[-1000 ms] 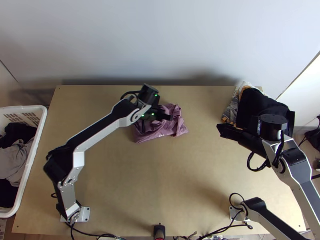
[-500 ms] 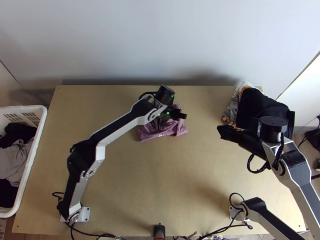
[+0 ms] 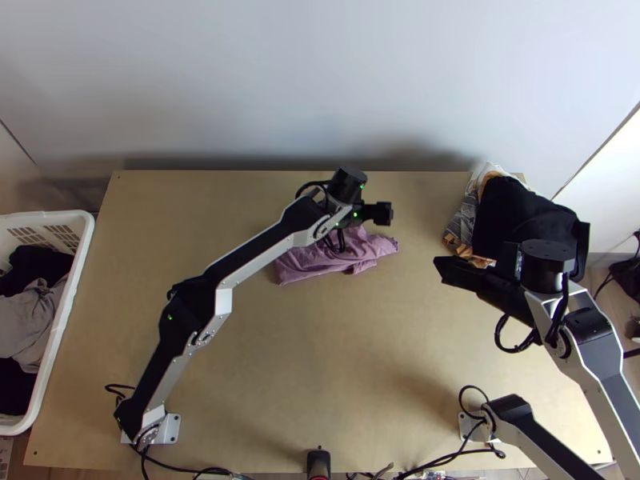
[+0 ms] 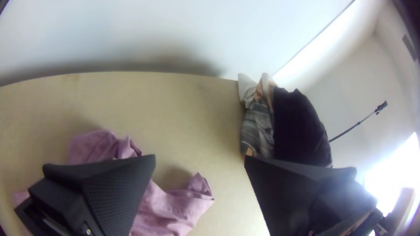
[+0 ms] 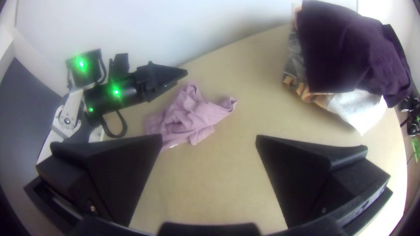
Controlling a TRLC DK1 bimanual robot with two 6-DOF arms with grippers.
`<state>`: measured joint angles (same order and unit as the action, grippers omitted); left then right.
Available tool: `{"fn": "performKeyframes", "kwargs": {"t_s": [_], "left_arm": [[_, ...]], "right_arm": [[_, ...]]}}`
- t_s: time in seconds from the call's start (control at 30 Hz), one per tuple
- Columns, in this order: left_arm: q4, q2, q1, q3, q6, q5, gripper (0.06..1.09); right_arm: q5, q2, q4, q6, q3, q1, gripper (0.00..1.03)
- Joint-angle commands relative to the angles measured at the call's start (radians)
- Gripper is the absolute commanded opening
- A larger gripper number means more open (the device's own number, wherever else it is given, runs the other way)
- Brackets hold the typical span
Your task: Fold the t-shirt
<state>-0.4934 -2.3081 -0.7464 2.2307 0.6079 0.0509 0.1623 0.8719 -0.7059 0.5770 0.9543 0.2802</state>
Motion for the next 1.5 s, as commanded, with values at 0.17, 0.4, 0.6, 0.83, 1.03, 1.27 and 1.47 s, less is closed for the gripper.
{"fn": "performKeyframes", "kwargs": {"t_s": [0.17, 0.4, 0.6, 0.83, 1.03, 1.27, 1.47], "left_arm": [[-0.240, 0.161, 0.090, -0.040, -0.163, -0.020, 1.05], [-0.396, 0.297, 0.145, -0.241, -0.390, -0.218, 1.05], [-0.318, 0.477, 0.213, -0.480, -0.410, -0.250, 1.04], [-0.315, 0.636, 0.216, -0.594, -0.387, -0.335, 1.04], [-0.264, 0.831, 0.236, -0.769, -0.347, -0.350, 1.04], [-0.214, 1.017, 0.337, -0.922, -0.364, -0.349, 1.04], [-0.209, 1.110, 0.395, -1.000, -0.370, -0.349, 1.04]], "right_arm": [[0.003, 0.001, 0.011, 0.066, -0.034, 0.053, 0.99], [0.108, 0.038, 0.161, 0.320, -0.173, 0.063, 0.99], [0.097, 0.118, 0.396, 0.337, -0.310, 0.175, 0.99], [-0.015, 0.254, 0.632, 0.254, -0.388, 0.358, 0.99], [-0.104, 0.392, 0.861, 0.188, -0.417, 0.415, 0.99], [-0.153, 0.579, 1.010, 0.188, -0.377, 0.487, 0.99], [-0.156, 0.748, 1.011, 0.190, -0.236, 0.548, 0.99]]}}
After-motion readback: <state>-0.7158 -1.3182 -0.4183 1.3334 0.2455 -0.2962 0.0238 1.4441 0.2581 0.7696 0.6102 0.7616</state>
